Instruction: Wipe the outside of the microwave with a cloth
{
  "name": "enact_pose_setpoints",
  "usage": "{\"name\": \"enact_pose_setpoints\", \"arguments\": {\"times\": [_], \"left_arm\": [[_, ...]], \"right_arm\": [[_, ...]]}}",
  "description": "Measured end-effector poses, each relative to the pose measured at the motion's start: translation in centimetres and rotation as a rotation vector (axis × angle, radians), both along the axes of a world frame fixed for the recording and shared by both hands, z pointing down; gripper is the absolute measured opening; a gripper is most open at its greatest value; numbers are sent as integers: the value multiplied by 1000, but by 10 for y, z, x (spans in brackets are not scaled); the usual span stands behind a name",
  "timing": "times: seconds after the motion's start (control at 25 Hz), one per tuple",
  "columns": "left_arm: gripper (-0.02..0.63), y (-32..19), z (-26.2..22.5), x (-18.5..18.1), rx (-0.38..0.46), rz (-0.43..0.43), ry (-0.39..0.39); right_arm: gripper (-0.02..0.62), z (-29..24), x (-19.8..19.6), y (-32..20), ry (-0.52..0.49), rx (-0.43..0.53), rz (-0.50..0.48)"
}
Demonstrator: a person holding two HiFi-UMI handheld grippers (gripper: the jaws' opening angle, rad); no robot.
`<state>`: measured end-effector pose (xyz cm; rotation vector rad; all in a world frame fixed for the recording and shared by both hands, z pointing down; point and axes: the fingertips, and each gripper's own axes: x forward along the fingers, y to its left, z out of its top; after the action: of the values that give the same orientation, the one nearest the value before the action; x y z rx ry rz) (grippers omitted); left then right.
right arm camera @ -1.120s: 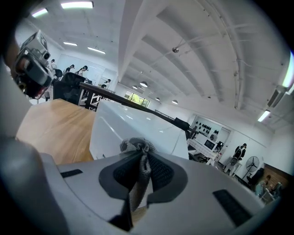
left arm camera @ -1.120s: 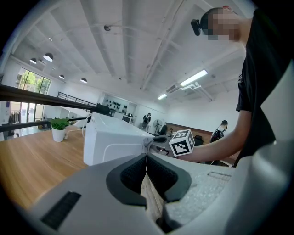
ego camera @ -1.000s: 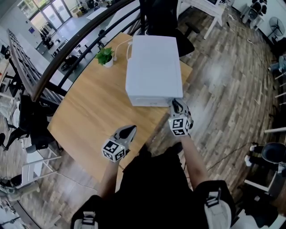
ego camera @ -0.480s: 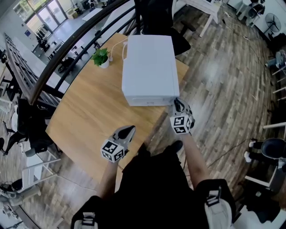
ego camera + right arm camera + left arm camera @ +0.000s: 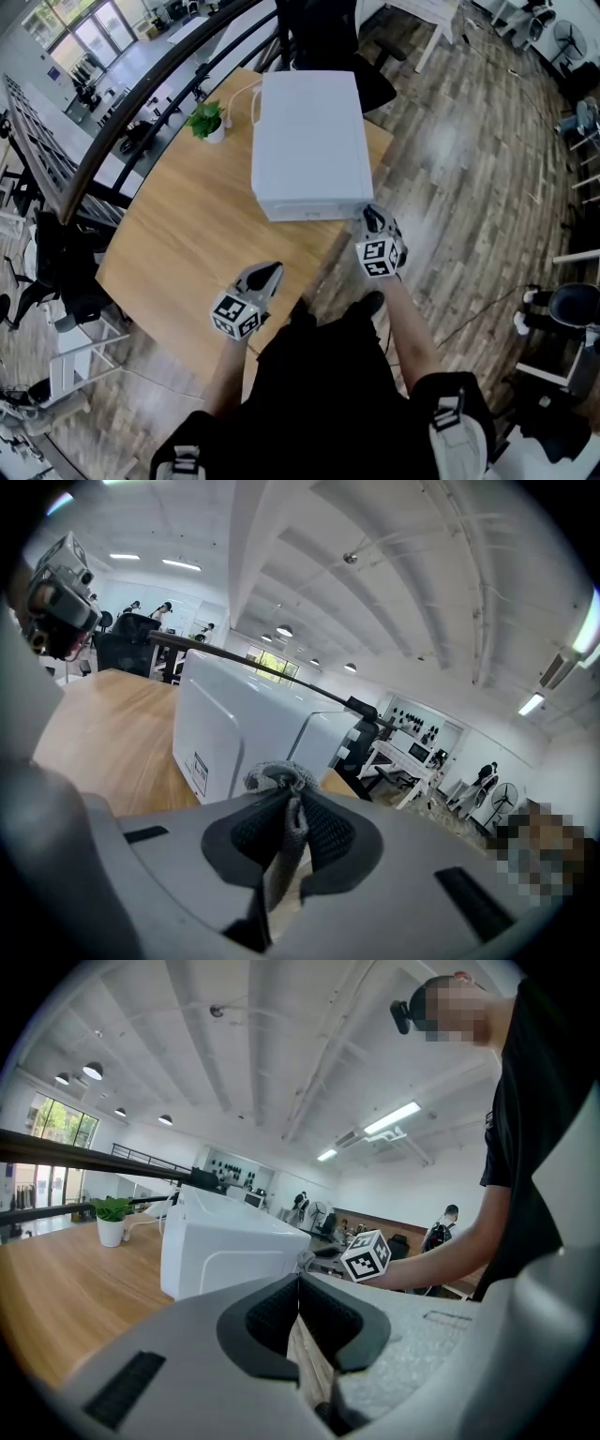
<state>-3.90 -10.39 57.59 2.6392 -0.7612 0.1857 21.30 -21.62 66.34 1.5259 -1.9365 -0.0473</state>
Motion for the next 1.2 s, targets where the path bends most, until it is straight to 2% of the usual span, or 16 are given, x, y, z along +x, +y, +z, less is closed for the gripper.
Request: {"name": "enact_pose_setpoints", "arguments": {"times": [0.48,0.92,1.2], "left_arm": [[3,5,0,-5,-6,-28,-11],[3,7,4,-29,-15,-80,-14],[3,15,10,-47,-24,-114,-22]], "right_arm": [[34,11,-18,-1,-11,-42,-62],[34,17,-61,-7,-32,-54,-136],[34,23,-76,-7,-43,-62,-147]]}}
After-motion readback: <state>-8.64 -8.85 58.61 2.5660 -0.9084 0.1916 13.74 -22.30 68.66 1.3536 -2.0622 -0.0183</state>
